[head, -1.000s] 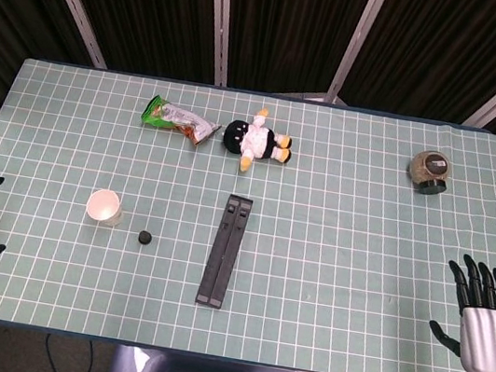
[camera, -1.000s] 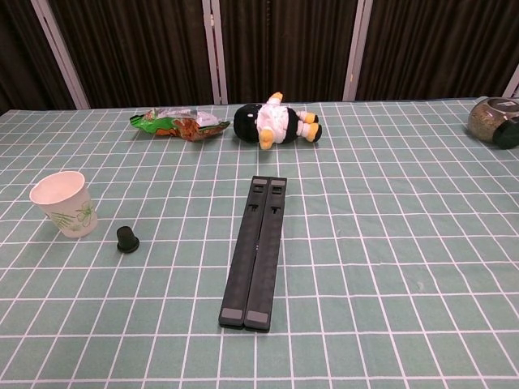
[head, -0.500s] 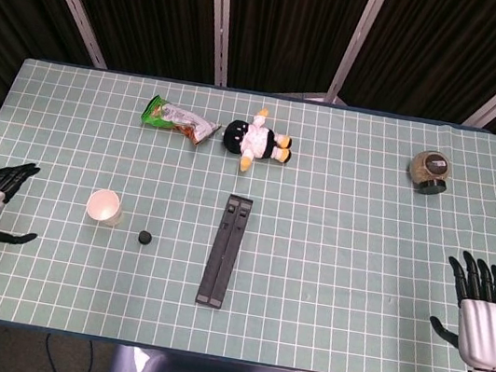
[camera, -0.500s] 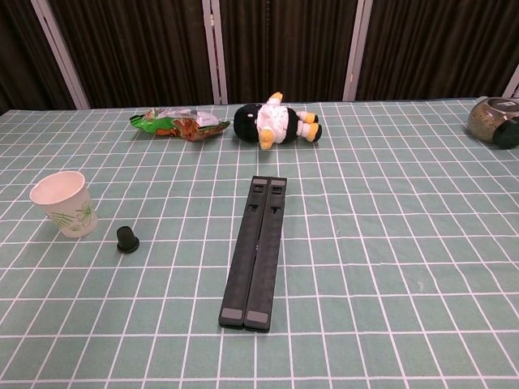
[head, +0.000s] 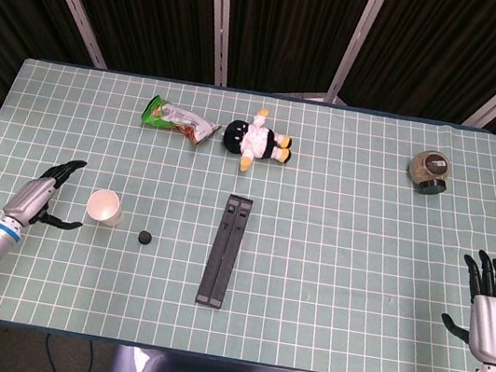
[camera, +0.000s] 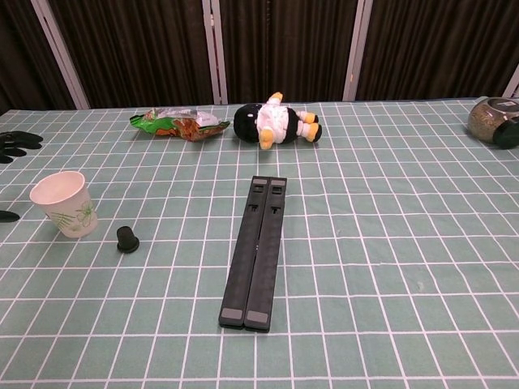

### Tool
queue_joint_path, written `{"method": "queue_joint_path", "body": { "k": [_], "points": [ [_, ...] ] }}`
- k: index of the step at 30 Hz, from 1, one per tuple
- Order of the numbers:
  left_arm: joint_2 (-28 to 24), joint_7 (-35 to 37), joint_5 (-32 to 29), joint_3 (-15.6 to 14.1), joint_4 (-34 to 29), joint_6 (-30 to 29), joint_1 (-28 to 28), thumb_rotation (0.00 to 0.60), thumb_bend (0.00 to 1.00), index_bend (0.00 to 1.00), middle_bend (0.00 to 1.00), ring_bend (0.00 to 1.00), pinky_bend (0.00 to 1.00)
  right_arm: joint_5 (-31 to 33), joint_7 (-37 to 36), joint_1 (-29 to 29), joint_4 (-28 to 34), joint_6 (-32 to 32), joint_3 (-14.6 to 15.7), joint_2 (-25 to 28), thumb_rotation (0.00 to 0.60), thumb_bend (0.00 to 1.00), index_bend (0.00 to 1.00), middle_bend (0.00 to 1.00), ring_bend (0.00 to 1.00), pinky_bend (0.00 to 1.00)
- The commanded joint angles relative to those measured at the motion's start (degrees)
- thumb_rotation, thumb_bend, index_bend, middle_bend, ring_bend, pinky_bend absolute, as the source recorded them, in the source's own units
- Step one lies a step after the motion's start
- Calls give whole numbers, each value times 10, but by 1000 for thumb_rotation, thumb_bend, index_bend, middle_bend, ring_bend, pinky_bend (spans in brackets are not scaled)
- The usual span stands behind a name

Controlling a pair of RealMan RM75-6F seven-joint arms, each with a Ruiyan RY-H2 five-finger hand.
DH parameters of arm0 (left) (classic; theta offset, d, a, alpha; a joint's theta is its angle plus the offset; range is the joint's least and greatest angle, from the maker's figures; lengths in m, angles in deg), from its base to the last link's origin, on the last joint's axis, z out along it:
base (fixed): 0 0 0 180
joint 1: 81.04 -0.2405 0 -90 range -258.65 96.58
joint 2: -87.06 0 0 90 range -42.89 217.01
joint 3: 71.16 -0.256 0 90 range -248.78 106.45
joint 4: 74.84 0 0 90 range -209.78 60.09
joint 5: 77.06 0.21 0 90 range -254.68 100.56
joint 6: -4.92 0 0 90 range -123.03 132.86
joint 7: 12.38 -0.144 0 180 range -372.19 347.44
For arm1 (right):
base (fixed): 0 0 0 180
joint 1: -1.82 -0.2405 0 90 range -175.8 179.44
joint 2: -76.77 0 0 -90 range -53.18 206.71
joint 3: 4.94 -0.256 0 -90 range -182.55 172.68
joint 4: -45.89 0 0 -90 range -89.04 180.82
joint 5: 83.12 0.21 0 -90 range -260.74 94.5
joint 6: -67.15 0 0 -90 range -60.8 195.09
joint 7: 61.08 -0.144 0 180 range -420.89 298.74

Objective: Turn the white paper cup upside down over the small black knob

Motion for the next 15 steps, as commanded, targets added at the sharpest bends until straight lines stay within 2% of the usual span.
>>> {"method": "queue_joint_path", "body": {
  "k": [1, 6, 11, 15],
  "points": [
    [16, 10, -9, 2, 5, 5, 5, 600, 0, 43, 12, 0, 0, 0, 0, -1, -1, -1, 0, 0, 600, 0, 86, 0, 0, 0],
    [45, 28, -19, 4, 15, 21, 16, 600, 15, 130, 67, 18, 2, 4, -5, -3, -2, -4, -2, 1, 600, 0, 86, 0, 0, 0],
    [70, 34, -28, 11, 29, 22, 24, 600, 166, 174, 109, 60, 33, 7, -8, -4, -2, -6, -2, 2, 600, 0, 86, 0, 0, 0],
    [97, 13, -43, 21, 50, 5, 21, 600, 251, 331, 260, 193, 163, 10, -10, -4, -3, -8, -2, 3, 600, 0, 86, 0, 0, 0]
  ]
}}
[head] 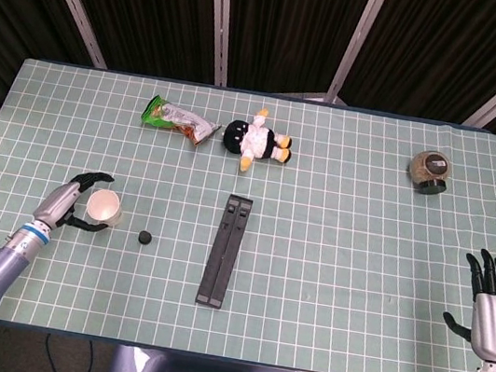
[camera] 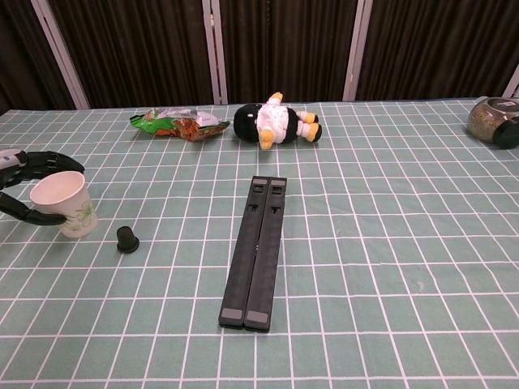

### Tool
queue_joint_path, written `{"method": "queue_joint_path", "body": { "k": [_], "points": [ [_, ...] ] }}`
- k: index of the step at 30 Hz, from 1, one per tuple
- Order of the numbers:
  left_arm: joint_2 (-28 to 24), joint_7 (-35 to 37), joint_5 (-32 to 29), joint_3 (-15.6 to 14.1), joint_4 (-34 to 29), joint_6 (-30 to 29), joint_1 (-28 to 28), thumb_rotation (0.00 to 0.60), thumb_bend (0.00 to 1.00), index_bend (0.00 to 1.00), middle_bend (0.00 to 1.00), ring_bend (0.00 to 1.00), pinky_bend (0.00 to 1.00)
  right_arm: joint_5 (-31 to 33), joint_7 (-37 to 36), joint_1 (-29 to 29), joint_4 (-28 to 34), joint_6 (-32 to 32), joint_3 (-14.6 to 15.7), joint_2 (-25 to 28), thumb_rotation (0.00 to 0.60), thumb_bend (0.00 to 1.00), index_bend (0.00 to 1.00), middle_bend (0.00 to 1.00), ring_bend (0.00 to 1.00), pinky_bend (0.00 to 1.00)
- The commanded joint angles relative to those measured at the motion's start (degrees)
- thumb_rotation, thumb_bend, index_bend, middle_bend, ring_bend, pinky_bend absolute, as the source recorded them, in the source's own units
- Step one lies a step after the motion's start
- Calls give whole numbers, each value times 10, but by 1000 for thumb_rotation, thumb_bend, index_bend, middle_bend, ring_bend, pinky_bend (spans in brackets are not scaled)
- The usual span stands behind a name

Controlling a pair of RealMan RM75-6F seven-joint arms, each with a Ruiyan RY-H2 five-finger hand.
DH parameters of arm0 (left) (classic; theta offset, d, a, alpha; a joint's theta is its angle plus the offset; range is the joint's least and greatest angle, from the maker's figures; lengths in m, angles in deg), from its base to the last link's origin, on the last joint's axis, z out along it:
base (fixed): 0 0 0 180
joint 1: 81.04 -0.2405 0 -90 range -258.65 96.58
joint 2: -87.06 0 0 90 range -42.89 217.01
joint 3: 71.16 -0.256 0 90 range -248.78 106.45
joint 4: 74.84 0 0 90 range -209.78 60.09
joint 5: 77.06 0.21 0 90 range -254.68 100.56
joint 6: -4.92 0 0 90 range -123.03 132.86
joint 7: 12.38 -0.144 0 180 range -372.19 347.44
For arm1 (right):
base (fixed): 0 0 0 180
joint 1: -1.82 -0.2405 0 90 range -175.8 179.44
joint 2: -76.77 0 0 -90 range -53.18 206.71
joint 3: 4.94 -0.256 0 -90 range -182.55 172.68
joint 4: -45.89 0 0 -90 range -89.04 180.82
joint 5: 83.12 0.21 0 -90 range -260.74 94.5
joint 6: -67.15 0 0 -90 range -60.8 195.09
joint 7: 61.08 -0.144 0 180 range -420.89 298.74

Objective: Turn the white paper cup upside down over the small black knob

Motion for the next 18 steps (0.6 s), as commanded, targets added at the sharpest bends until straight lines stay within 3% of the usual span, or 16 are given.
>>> {"method": "queue_joint_path", "body": {
  "k": [1, 4, 11, 18],
  "points": [
    [21, -18, -13, 8, 16, -12, -2, 600, 260, 368, 304, 232, 209, 2, -1, 0, 0, -1, 0, 0, 600, 0, 86, 0, 0, 0],
    [25, -23, -15, 9, 18, -12, -1, 600, 277, 400, 361, 281, 265, 5, -2, 0, -2, -1, -2, 1, 600, 0, 86, 0, 0, 0],
    [9, -43, -3, 10, 4, -36, 1, 600, 278, 402, 365, 284, 270, 7, -3, 1, -1, 1, -3, 2, 600, 0, 86, 0, 0, 0],
    [-42, -190, 37, 9, -32, -93, 13, 600, 278, 402, 362, 278, 267, 8, 2, -2, 0, -3, -1, 0, 600, 0, 86, 0, 0, 0]
  ]
}}
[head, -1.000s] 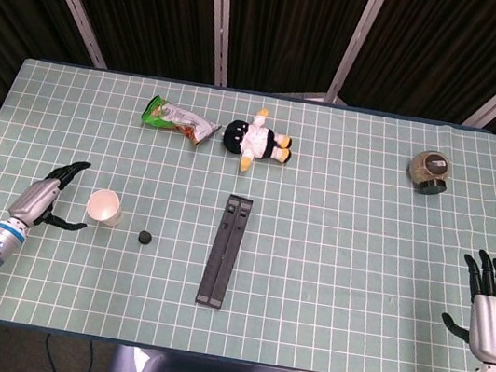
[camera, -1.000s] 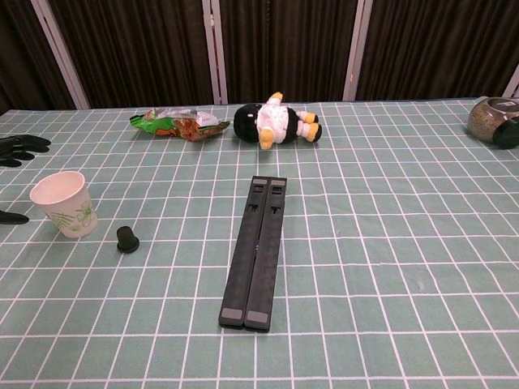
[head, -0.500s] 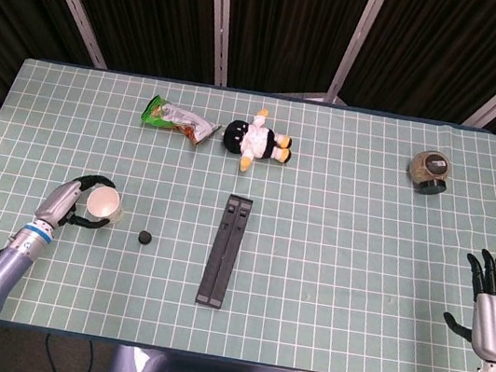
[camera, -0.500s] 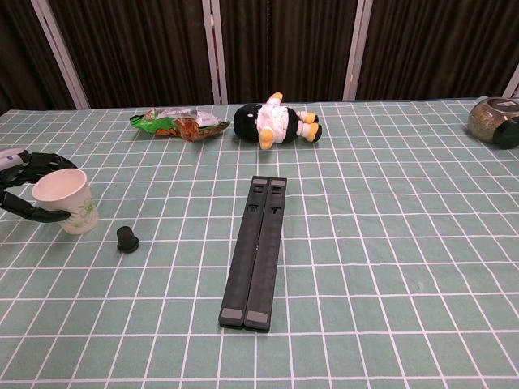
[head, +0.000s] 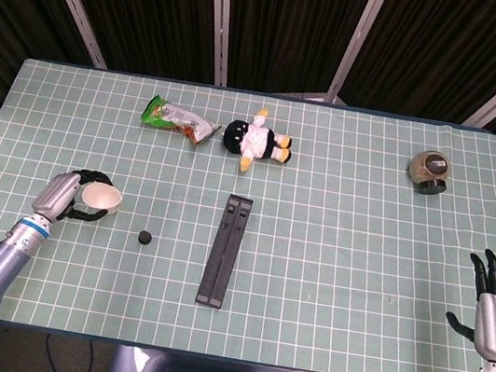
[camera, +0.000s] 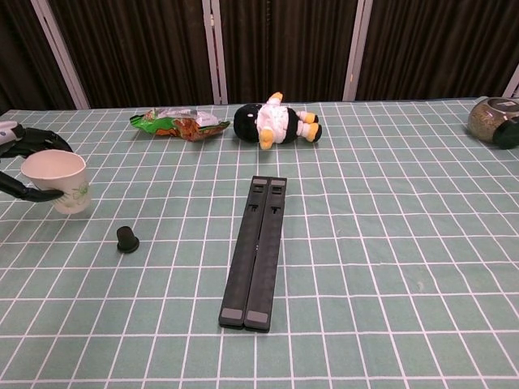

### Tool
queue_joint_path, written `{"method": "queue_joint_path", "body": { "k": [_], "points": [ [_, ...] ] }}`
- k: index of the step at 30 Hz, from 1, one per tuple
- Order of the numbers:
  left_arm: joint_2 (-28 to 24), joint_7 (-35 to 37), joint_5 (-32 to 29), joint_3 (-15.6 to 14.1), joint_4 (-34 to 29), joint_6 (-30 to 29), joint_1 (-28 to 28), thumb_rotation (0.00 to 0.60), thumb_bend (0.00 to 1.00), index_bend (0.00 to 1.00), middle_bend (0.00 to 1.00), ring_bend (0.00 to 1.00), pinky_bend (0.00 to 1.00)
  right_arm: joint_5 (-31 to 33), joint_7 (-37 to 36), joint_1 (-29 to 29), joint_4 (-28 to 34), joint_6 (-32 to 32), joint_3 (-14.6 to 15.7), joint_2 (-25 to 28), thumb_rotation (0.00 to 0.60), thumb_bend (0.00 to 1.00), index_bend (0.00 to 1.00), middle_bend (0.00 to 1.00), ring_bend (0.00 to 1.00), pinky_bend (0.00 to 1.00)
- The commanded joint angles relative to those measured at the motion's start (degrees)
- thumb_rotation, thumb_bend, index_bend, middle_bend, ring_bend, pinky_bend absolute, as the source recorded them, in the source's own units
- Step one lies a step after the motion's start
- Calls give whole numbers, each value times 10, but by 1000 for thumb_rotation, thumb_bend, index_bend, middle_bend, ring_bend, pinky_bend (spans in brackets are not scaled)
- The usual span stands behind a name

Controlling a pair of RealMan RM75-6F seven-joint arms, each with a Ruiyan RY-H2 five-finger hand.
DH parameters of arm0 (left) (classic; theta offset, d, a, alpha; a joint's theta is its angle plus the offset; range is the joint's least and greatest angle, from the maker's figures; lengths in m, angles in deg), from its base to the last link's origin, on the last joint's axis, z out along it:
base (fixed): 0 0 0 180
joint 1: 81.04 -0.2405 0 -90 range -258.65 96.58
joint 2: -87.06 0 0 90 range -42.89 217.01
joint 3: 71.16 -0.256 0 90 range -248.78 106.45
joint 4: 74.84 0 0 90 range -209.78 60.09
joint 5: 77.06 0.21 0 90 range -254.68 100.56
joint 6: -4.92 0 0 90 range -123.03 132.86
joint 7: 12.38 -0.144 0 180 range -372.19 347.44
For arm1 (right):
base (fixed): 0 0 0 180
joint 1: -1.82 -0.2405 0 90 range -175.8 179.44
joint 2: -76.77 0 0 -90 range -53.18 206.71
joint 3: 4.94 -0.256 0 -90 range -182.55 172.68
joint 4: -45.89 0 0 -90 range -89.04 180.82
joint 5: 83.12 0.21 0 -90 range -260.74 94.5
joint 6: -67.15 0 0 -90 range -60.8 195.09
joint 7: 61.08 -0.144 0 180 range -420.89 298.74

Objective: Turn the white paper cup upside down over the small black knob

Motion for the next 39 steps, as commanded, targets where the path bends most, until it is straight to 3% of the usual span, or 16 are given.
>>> {"method": "queue_joint_path", "body": {
  "k": [1, 6, 10, 16, 21, 24, 26, 28, 31, 32, 36, 39],
  "points": [
    [-37, -122, 28, 0, -28, -38, 11, 600, 279, 402, 358, 276, 267, 1, 2, -1, 1, -1, 0, -1, 600, 0, 86, 0, 0, 0],
    [-69, -326, 33, -4, -70, -30, 25, 600, 278, 402, 348, 272, 267, 3, 7, -2, 2, -3, 0, -1, 600, 0, 86, 0, 0, 0],
    [-65, -468, 41, -15, -68, -21, 34, 600, 279, 404, 348, 269, 267, 5, 10, -2, 2, -3, 0, -3, 600, 0, 86, 0, 0, 0],
    [-40, -552, 35, -27, -51, -12, 36, 600, 278, 409, 348, 267, 254, 8, 12, -2, 1, -4, 0, -3, 600, 0, 86, 0, 0, 0],
    [-23, -566, 35, -32, -35, -12, 37, 600, 280, 409, 338, 257, 238, 11, 12, -3, 0, -6, 0, -3, 600, 0, 86, 0, 0, 0],
    [-11, -565, 31, -35, -23, -8, 37, 600, 279, 389, 267, 209, 199, 13, 12, -3, -1, -9, 0, -4, 600, 0, 86, 0, 0, 0],
    [-8, -561, 27, -35, -23, -5, 36, 600, 278, 326, 175, 134, 151, 14, 12, -4, -2, -10, 0, -4, 600, 0, 86, 0, 0, 0],
    [-7, -553, 22, -35, -28, -1, 35, 600, 277, 194, 55, 38, 82, 15, 12, -4, -2, -10, 0, -4, 600, 0, 86, 0, 0, 0],
    [-8, -547, 18, -38, -35, 3, 33, 600, 277, 22, 0, 0, 24, 16, 12, -4, -3, -10, 0, -4, 600, 0, 86, 0, 0, 0],
    [-9, -545, 15, -38, -38, 5, 33, 600, 277, 9, 0, 0, 18, 16, 12, -4, -3, -10, 0, -4, 600, 0, 86, 0, 0, 0],
    [-23, -493, 3, -36, -71, 16, 30, 600, 269, 0, 0, 0, 0, 16, 13, -4, -3, -10, 0, -4, 600, 0, 86, 0, 0, 0],
    [-40, -391, -12, -26, -102, 20, 25, 600, 267, 0, 0, 0, 0, 15, 13, -4, -2, -9, 0, -4, 600, 0, 86, 0, 0, 0]
  ]
}}
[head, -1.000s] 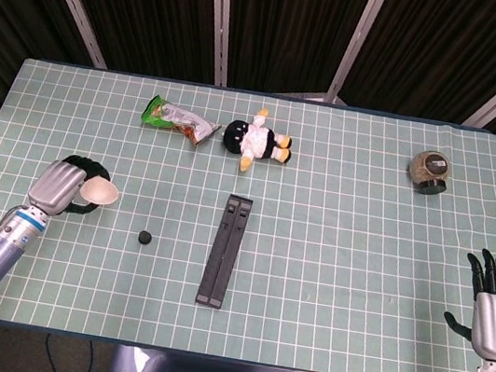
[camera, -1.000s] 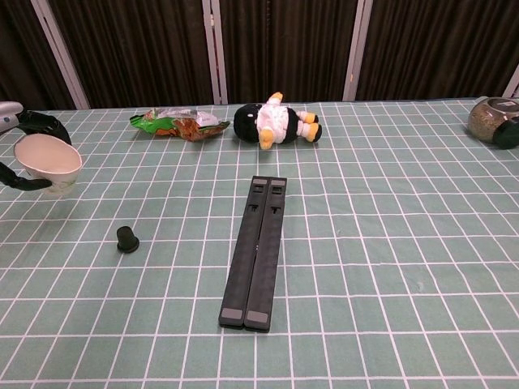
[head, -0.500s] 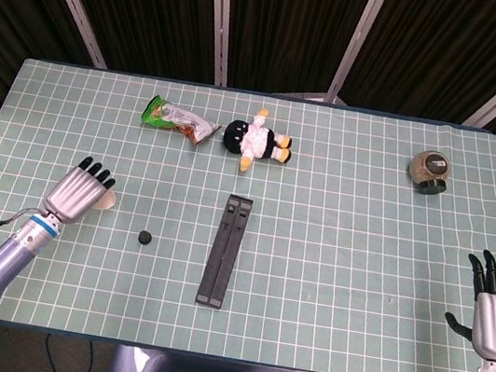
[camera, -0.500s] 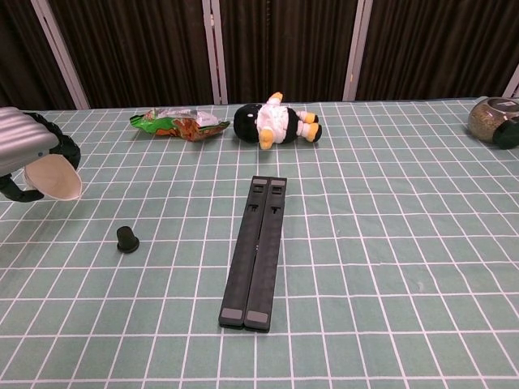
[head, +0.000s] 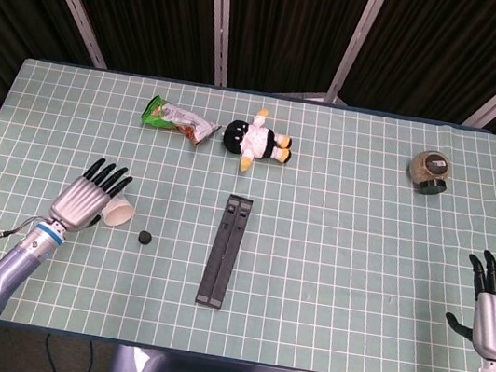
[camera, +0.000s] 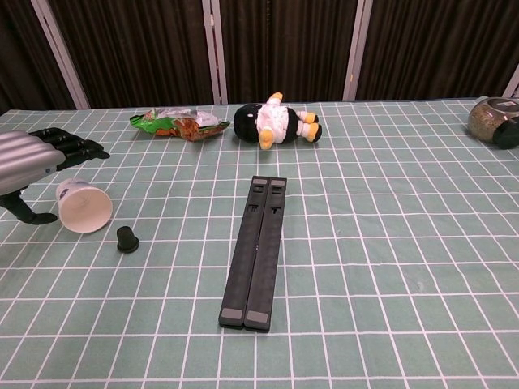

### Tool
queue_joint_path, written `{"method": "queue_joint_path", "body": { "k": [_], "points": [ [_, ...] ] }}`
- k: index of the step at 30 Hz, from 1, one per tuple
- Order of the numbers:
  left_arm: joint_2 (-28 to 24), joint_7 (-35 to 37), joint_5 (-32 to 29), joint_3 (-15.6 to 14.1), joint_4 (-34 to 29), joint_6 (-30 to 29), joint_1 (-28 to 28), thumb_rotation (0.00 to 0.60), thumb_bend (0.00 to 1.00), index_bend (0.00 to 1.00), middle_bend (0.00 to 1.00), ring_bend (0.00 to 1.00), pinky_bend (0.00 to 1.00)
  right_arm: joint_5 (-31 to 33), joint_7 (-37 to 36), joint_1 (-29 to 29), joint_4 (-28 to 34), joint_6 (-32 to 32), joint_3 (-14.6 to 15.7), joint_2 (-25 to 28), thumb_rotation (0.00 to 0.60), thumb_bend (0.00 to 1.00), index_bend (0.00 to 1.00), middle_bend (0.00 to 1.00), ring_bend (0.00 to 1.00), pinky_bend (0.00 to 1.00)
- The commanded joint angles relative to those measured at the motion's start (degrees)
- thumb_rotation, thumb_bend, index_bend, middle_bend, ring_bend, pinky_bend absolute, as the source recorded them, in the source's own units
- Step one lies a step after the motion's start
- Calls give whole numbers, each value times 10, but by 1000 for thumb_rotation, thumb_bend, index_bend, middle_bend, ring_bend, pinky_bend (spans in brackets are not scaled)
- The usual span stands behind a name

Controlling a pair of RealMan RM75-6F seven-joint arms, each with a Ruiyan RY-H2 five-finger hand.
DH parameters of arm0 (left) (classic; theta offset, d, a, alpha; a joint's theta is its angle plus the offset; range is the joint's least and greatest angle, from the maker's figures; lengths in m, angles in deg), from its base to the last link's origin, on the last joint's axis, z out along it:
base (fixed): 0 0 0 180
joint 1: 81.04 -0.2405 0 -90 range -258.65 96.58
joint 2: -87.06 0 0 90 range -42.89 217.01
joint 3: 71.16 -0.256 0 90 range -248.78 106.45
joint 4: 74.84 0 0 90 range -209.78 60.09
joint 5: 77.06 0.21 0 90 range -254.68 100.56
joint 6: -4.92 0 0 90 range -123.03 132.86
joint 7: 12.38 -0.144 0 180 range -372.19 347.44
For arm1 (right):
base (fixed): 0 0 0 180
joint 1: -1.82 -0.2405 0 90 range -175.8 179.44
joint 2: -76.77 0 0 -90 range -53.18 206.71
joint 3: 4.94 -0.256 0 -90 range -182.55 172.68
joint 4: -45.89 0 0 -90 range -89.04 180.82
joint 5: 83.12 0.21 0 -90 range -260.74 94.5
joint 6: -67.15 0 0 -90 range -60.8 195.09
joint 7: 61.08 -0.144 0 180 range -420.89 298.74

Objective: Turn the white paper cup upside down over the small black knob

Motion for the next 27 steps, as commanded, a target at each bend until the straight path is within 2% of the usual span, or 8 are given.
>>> {"method": "queue_joint_path", "body": {
  "k": [1, 5, 7, 13, 23, 27],
  "points": [
    [-30, 142, -24, 14, -46, 11, -8, 600, 267, 0, 0, 0, 0, 0, 0, 0, 0, 0, 0, 0, 600, 0, 86, 0, 0, 0],
    [-69, 322, -17, 14, -54, 34, -7, 600, 266, 0, 0, 0, 0, -1, 3, -1, 1, 0, 1, -1, 600, 0, 86, 0, 0, 0],
    [-75, 379, -9, 11, -44, 39, -5, 600, 266, 0, 0, 0, 0, -2, 4, -1, 2, 0, 1, -1, 600, 0, 86, 0, 0, 0],
    [-55, 592, 34, -5, 54, 27, 1, 600, 265, 27, 0, 0, 0, 1, 13, -3, 0, -3, 1, -6, 600, 0, 86, 0, 0, 0],
    [5, 675, 87, -42, 191, 18, 24, 600, 262, 61, 0, 0, 0, 7, 28, -5, -1, -3, 0, -14, 600, 0, 86, 0, 0, 0],
    [17, 722, 116, -70, 247, 1, 27, 600, 264, 61, 0, 10, 2, 12, 32, -4, -2, 0, -2, -15, 600, 0, 86, 0, 0, 0]
  ]
}}
